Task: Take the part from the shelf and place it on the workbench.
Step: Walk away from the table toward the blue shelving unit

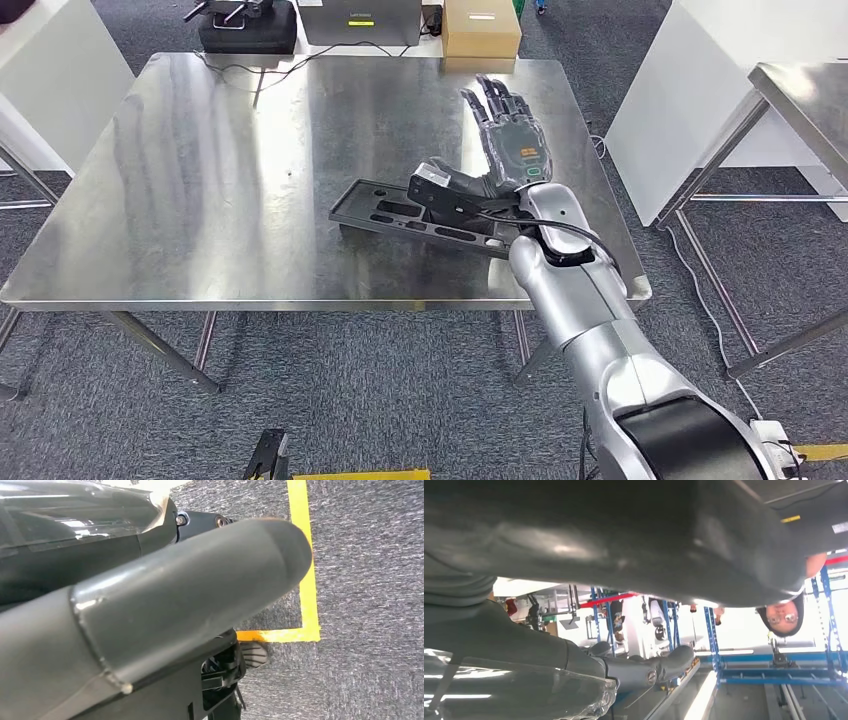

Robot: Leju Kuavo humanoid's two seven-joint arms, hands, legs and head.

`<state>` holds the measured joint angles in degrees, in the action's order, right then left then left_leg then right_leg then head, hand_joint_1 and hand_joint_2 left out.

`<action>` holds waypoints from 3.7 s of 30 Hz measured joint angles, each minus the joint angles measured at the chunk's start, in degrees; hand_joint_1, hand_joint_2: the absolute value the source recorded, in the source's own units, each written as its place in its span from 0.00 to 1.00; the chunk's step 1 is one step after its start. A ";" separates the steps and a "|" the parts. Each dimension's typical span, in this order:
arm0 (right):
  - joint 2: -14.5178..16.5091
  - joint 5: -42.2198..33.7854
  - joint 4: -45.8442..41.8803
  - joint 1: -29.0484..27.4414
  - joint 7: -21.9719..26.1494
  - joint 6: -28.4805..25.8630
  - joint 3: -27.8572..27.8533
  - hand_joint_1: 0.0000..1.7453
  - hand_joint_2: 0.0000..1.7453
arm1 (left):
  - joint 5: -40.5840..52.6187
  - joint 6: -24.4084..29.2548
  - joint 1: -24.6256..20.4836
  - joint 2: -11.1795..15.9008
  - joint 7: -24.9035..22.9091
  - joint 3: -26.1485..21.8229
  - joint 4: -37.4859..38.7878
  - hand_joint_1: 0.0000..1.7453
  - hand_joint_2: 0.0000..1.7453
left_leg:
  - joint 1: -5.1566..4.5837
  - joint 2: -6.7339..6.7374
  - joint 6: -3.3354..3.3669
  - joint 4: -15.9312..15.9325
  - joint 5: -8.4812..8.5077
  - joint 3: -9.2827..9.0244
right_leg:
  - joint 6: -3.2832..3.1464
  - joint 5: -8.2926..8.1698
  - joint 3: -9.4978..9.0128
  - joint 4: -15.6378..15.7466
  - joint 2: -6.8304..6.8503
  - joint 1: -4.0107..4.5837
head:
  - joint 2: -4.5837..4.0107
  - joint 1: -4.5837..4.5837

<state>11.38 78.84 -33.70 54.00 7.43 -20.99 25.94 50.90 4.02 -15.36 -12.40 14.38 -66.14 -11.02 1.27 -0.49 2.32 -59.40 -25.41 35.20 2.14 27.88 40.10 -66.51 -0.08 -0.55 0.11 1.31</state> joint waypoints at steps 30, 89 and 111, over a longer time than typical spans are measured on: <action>-11.84 -1.91 -47.59 -35.82 -2.91 -9.30 -2.15 0.00 0.00 | -2.22 -0.28 -0.25 1.77 3.00 -2.49 0.00 0.00 0.00 | -0.03 -0.10 0.00 0.69 -0.27 -1.13 | -0.25 0.33 -2.74 2.57 0.10 0.11 | 0.00 0.14; -1.95 -6.01 -61.62 -63.87 0.64 -7.48 -24.49 0.00 0.00 | -2.73 -0.57 1.04 2.62 4.26 -4.17 -0.07 0.00 0.00 | -0.41 0.38 -0.55 1.57 -1.95 -4.11 | 0.29 -3.04 -6.21 8.72 0.17 0.07 | 0.00 0.42; -4.39 -21.70 -6.29 -47.10 6.86 -13.25 -47.02 0.00 0.00 | -1.88 -0.79 0.72 2.14 2.87 -4.13 -0.09 0.00 0.00 | 0.07 0.34 -2.96 -13.66 -6.74 5.48 | -1.48 -2.27 -8.89 10.89 0.46 -0.38 | 0.00 0.63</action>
<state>6.99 57.14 -39.98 6.90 14.29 -34.24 -21.08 49.03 3.23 -14.65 -10.26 17.25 -70.28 -11.10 1.34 -0.14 -0.64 -73.06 -32.15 40.68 0.65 25.60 31.22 -55.62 0.38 -0.93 0.11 1.93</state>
